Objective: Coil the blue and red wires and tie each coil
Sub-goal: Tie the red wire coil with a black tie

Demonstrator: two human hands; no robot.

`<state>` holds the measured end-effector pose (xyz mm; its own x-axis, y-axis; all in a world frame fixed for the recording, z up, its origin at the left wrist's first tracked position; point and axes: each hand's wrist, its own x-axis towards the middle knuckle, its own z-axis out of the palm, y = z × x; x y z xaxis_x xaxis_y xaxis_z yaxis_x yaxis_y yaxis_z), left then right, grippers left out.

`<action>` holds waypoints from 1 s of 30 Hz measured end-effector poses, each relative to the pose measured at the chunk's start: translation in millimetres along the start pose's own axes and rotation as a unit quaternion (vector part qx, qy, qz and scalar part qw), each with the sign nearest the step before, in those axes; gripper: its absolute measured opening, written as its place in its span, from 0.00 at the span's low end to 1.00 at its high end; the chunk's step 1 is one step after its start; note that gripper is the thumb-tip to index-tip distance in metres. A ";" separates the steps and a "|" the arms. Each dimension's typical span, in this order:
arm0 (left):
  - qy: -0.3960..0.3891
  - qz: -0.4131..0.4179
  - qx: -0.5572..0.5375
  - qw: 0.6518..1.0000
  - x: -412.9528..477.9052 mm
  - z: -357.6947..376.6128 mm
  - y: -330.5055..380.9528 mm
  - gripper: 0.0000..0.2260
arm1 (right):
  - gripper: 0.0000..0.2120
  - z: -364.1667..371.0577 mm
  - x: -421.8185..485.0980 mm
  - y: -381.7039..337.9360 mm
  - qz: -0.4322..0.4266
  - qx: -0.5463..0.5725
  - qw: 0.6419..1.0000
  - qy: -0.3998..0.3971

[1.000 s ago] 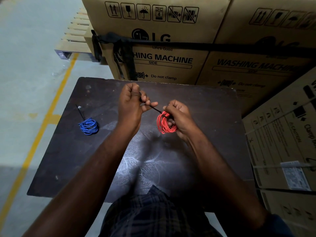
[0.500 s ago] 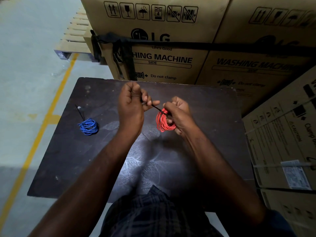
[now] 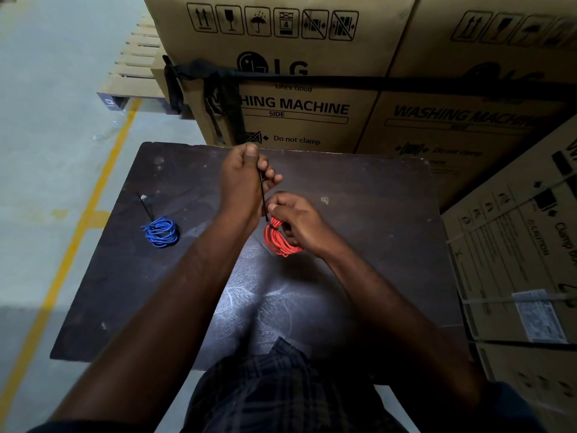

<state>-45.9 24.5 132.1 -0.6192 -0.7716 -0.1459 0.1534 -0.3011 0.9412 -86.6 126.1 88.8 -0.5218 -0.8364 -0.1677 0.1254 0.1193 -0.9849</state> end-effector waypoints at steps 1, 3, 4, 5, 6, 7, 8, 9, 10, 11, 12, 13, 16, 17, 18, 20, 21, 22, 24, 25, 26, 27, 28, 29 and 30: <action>-0.003 -0.007 -0.011 1.000 -0.4 0.5 -0.3 0.11 | 0.08 -0.1 0.1 2.3 -0.024 -0.043 0.999 0.017; 0.004 -0.048 -0.071 0.996 2.2 1.2 -0.3 0.12 | 0.09 -0.3 -2.5 4.6 -0.067 -0.119 0.990 0.032; 0.011 -0.080 -0.126 0.989 5.3 0.8 0.2 0.12 | 0.10 0.3 -4.8 4.0 -0.081 -0.140 0.986 0.034; 0.015 -0.110 -0.184 0.977 9.0 -0.2 0.8 0.13 | 0.11 1.3 -7.1 3.3 -0.087 -0.148 0.985 0.032; 0.017 -0.134 -0.235 0.963 12.5 -1.8 1.3 0.13 | 0.12 2.7 -9.7 2.0 -0.088 -0.138 0.986 0.023; 0.018 -0.153 -0.275 0.949 15.3 -3.7 1.7 0.14 | 0.13 4.3 -10.8 2.9 -0.083 -0.114 0.990 0.013; 0.020 -0.169 -0.307 0.936 17.6 -5.5 1.8 0.15 | 0.13 5.9 -11.4 3.3 -0.073 -0.078 0.994 0.003; 0.024 -0.183 -0.334 0.925 19.8 -7.4 1.4 0.16 | 0.13 7.2 -11.8 2.7 -0.058 -0.038 0.998 -0.005; 0.031 -0.197 -0.358 0.912 21.9 -9.0 0.3 0.16 | 0.12 8.7 -11.3 2.6 -0.040 0.002 0.999 -0.013; 0.042 -0.210 -0.377 0.901 23.9 -10.8 -1.1 0.17 | 0.12 10.1 -9.9 3.5 -0.022 0.037 0.999 -0.018; 0.058 -0.221 -0.391 0.892 26.5 -12.8 -4.1 0.18 | 0.11 11.2 -8.4 4.8 -0.005 0.053 0.998 -0.018; 0.075 -0.229 -0.397 0.886 29.3 -15.2 -7.4 0.18 | 0.10 11.5 -7.1 6.3 0.007 0.048 0.999 -0.008; 0.111 -0.244 -0.389 0.881 36.7 -22.7 -18.3 0.18 | 0.09 12.6 -5.2 11.0 0.025 0.014 1.000 0.012; 0.114 -0.254 -0.378 0.883 38.6 -25.2 -21.1 0.18 | 0.09 13.2 -5.4 12.4 0.032 0.025 0.999 0.007; 0.115 -0.265 -0.364 0.885 40.0 -27.0 -23.2 0.18 | 0.08 13.6 -5.5 13.2 0.038 0.037 0.999 -0.001; 0.111 -0.274 -0.347 0.890 40.8 -28.4 -25.8 0.18 | 0.07 12.8 -5.3 14.2 0.049 0.055 0.997 -0.007; 0.107 -0.271 -0.340 0.894 39.7 -27.2 -26.3 0.18 | 0.07 12.3 -5.5 15.0 0.049 0.064 0.997 -0.004; 0.101 -0.264 -0.329 0.901 37.2 -24.8 -25.7 0.18 | 0.07 11.4 -5.7 15.7 0.047 0.071 0.996 0.004; 0.085 -0.240 -0.275 0.927 29.9 -21.0 -24.6 0.14 | 0.08 6.7 -5.7 20.0 0.048 0.079 0.995 0.032; 0.076 -0.222 -0.221 0.947 25.4 -21.2 -23.8 0.11 | 0.08 3.3 -5.5 22.9 0.052 0.077 0.994 0.050; 0.059 -0.202 -0.160 0.965 21.1 -23.0 -23.8 0.08 | 0.09 -0.4 -4.8 25.8 0.055 0.072 0.993 0.071; 0.029 -0.188 -0.102 0.976 16.5 -25.3 -24.1 0.06 | 0.10 -4.8 -4.0 28.7 0.059 0.070 0.991 0.094; -0.006 -0.182 -0.048 0.982 12.3 -28.3 -26.0 0.06 | 0.10 -9.0 -3.0 30.9 0.065 0.075 0.989 0.113; -0.043 -0.174 0.005 0.984 7.8 -31.3 -28.5 0.08 | 0.11 -13.3 -1.9 33.3 0.071 0.083 0.986 0.128; -0.075 -0.162 0.057 0.982 3.3 -33.2 -32.2 0.10 | 0.11 -16.8 -0.7 35.6 0.073 0.086 0.984 0.137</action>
<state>-27.3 13.0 91.1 -0.7288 -0.5517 -0.4055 -0.1533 -0.4457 0.8819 -95.9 140.0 53.2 -0.6927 -0.6384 -0.3356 0.3452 0.1152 -0.9314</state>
